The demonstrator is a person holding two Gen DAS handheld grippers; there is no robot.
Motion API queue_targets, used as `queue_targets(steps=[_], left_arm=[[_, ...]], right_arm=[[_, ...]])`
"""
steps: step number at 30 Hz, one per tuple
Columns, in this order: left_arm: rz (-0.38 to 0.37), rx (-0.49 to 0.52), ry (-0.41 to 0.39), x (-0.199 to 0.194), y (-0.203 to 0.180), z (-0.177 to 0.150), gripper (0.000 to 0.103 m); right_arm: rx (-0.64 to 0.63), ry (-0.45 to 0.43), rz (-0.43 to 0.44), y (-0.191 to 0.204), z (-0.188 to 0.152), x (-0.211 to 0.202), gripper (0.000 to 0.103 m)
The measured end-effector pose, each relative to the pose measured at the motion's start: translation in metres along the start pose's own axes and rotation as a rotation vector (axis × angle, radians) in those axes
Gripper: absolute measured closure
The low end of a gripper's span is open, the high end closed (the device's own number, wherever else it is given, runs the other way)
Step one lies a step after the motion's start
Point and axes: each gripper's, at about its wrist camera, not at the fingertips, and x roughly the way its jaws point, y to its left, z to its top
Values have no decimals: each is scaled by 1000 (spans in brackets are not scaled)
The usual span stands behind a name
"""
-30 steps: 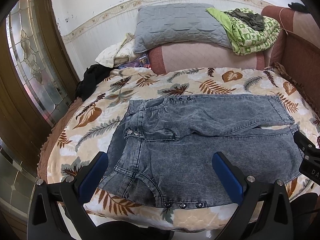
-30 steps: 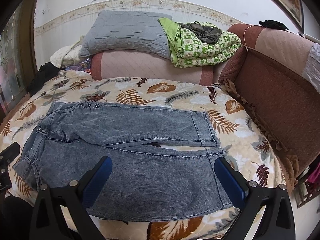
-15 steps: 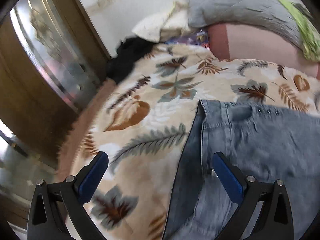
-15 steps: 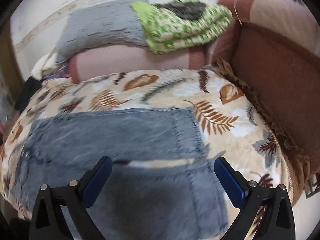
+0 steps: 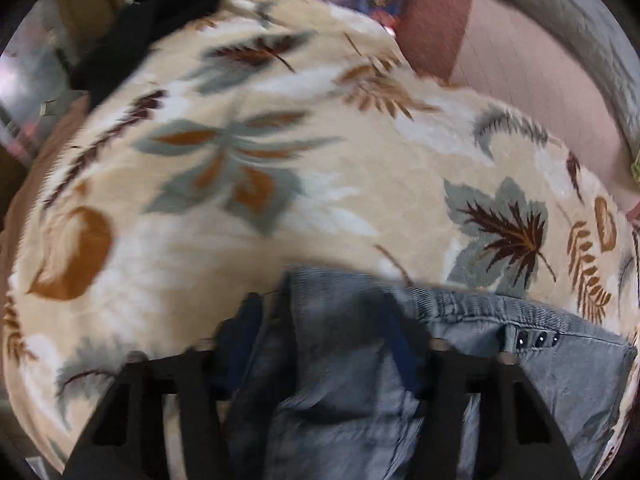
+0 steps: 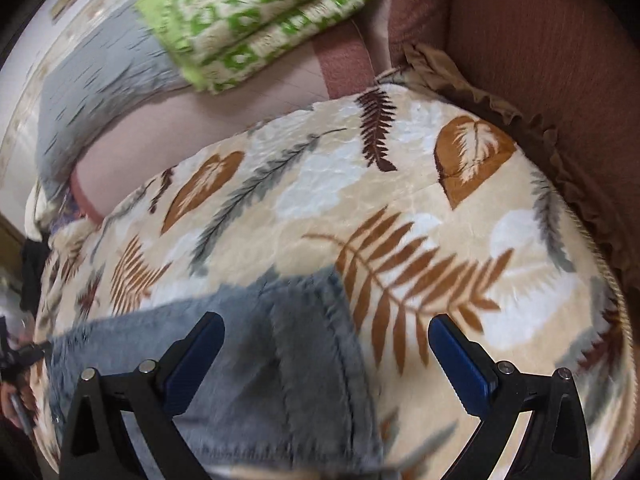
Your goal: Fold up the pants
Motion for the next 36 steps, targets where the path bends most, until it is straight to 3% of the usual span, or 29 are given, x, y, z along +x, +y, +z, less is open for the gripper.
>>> queue_targets(steps=[1, 5, 8, 10, 11, 12, 14, 22, 26, 31, 36], left_arm=[[-3, 11, 11, 7, -5, 2, 69], [38, 76, -25, 15, -24, 5, 80], [42, 64, -34, 14, -24, 6, 86], [58, 61, -36, 13, -23, 6, 96], [58, 59, -37, 12, -22, 7, 100], [56, 55, -39, 9, -20, 6, 100], [40, 42, -57, 0, -15, 5, 101], [-99, 48, -237, -101, -1, -10, 101], [-149, 87, -317, -156, 12, -47, 101], [-162, 121, -342, -195, 48, -128, 100], [-138, 132, -290, -195, 82, -218, 100]], right_arm=[[5, 7, 9, -1, 2, 6, 0], [46, 47, 65, -5, 15, 40, 2], [59, 81, 87, -4, 16, 58, 17], [52, 123, 90, 1, 14, 73, 28], [38, 118, 56, 4, 12, 75, 38], [25, 102, 36, 7, 12, 73, 57], [34, 89, 70, 9, 11, 62, 86], [30, -65, 165, 4, 3, -36, 87], [28, -133, 208, -3, -19, -92, 87], [14, -143, 233, -21, -76, -142, 87], [39, -115, 255, -55, -143, -173, 87]])
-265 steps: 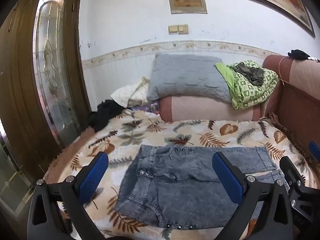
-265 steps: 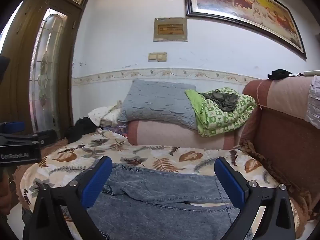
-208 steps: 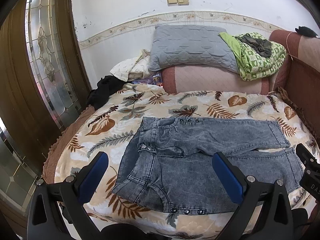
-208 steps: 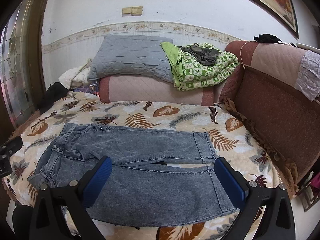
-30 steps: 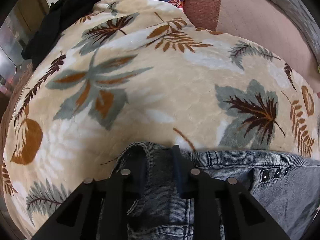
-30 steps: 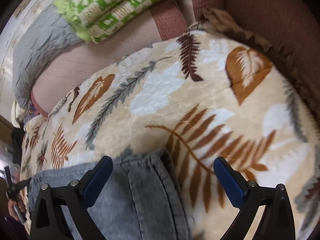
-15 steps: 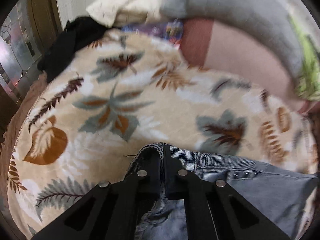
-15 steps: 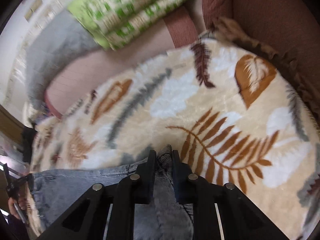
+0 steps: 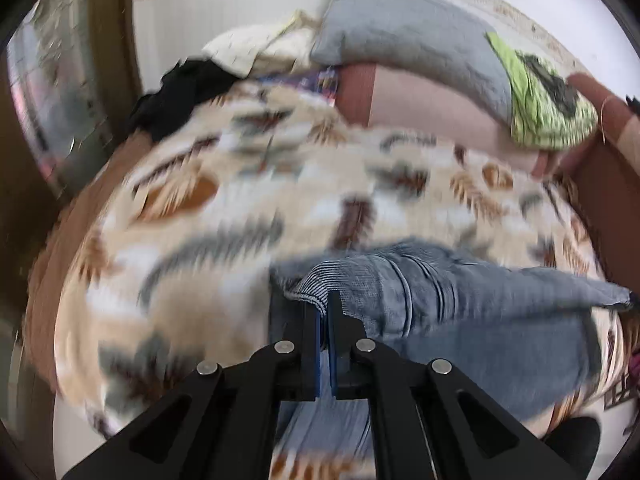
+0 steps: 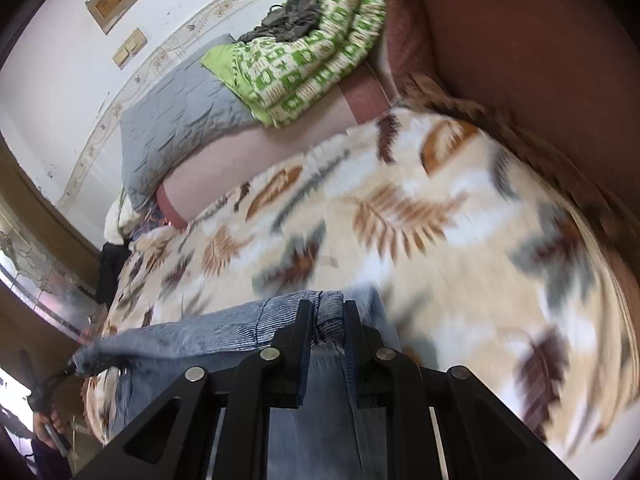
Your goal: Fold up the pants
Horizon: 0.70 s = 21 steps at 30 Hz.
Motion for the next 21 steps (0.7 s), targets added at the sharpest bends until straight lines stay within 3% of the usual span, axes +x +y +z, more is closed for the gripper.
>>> queue_targets(steps=[5, 9, 10, 12, 13, 15, 17, 21], left_arm=[[10, -53, 169, 24, 19, -81, 100], [47, -88, 234, 42, 26, -103, 96], [54, -85, 241, 41, 25, -104, 96], [95, -54, 239, 33, 21, -103, 92], [116, -39, 237, 28, 21, -106, 91], [156, -30, 223, 15, 26, -109, 90], [156, -55, 204, -1, 30, -112, 90], [158, -54, 121, -28, 17, -107, 90]], right_arm=[[23, 125, -10, -31, -76, -10, 87], [43, 234, -74, -51, -113, 4, 83], [46, 253, -85, -54, -114, 5, 82], [27, 255, -107, -53, -110, 1, 64], [1, 216, -112, -50, -103, -6, 59], [-27, 138, -113, -42, -91, -18, 33], [-32, 88, -100, -35, -74, -20, 31], [-39, 96, -95, -25, -43, 12, 31]])
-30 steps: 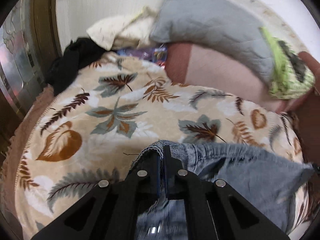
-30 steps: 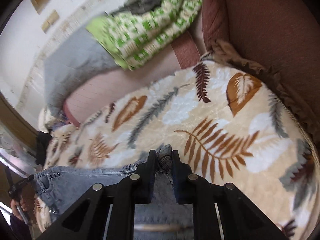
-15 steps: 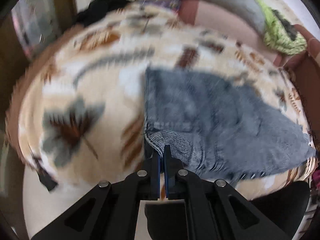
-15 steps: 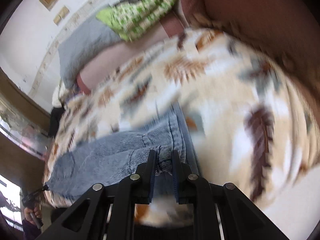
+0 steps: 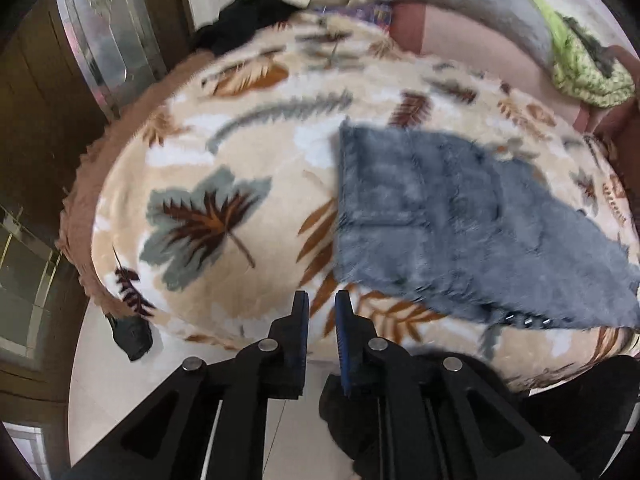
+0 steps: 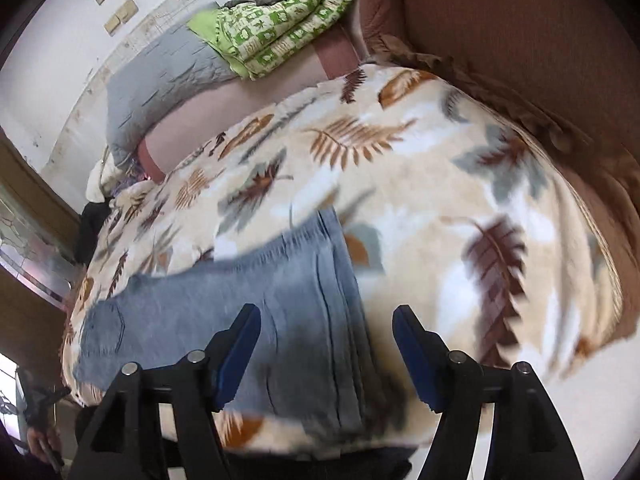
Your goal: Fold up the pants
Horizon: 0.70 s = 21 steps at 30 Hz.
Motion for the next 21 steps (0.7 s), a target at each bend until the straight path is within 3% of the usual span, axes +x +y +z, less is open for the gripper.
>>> queue_targets(steps=[3, 6, 7, 8, 9, 12, 14, 15, 18, 21], left_arm=[[-47, 59, -69, -21, -30, 5, 90], [-121, 137, -113, -30, -71, 11, 74], [-134, 154, -117, -29, -80, 12, 70], [-145, 173, -120, -27, -94, 14, 69], [-154, 194, -119, -24, -109, 14, 69], [-190, 246, -103, -11, -147, 12, 69], [-217, 285, -90, -6, -171, 8, 69], [-226, 315, -84, -3, -186, 6, 69], [-226, 372, -99, 2, -216, 1, 69], [-212, 413, -116, 12, -240, -5, 69]], right_arm=[[-8, 53, 0, 7, 22, 37, 31], [-23, 103, -22, 8, 27, 65, 34], [-35, 126, -30, 10, 26, 74, 41], [-60, 160, -46, 13, 27, 84, 71], [-93, 178, -91, 17, 26, 90, 81], [-153, 158, -119, 30, 30, 84, 82], [-161, 95, -114, 36, 41, 72, 85], [-159, 56, -108, 38, 48, 65, 92], [-125, -36, -73, 38, 64, 59, 92], [-99, -32, -95, 34, 68, 82, 92]])
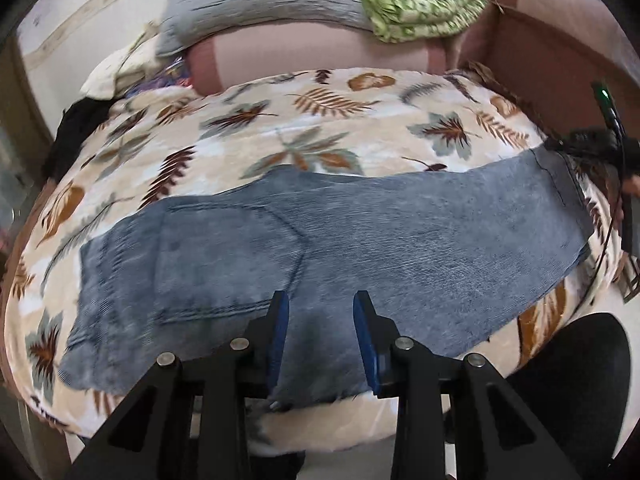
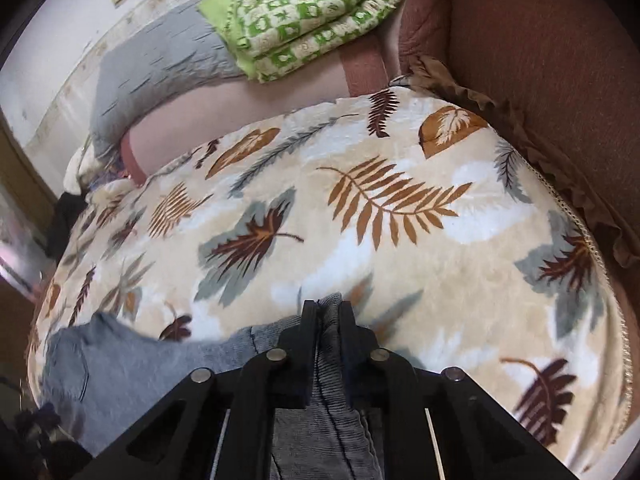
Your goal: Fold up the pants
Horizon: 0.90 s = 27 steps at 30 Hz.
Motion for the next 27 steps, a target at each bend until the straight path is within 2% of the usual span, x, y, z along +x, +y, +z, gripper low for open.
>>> queue_targets(steps=[3, 4, 6, 7, 9, 11, 14, 18, 20, 23, 27], left_arm=[[30, 11, 34, 22, -9, -2, 69], [35, -2, 53, 28, -7, -5, 69], [42, -23, 105, 40, -1, -11, 69], [39, -39, 139, 46, 4, -15, 69], [19, -66, 147, 48, 8, -20, 69], [16, -65, 137, 42, 6, -22, 69], [7, -109, 121, 31, 14, -27, 68], [37, -198, 97, 16, 43, -26, 68], [70, -244, 100, 13, 60, -25, 68], [122, -293, 117, 15, 81, -24, 68], [190, -267, 178, 31, 82, -32, 66]], right_arm=[[39, 89, -45, -13, -11, 33, 91], [58, 95, -44, -17, -15, 37, 85], [103, 50, -74, -22, -20, 26, 62], [112, 21, -81, -21, -21, 17, 60], [96, -52, -75, -11, -24, -6, 59], [43, -70, -7, 15, -30, -27, 58], [-45, -17, 92, 65, -43, -35, 53], [-173, 87, 163, 136, -78, -19, 53], [-208, 141, 172, 164, -98, -4, 53], [-216, 185, 154, 184, -122, 15, 53], [-264, 193, 85, 189, -144, 19, 52]])
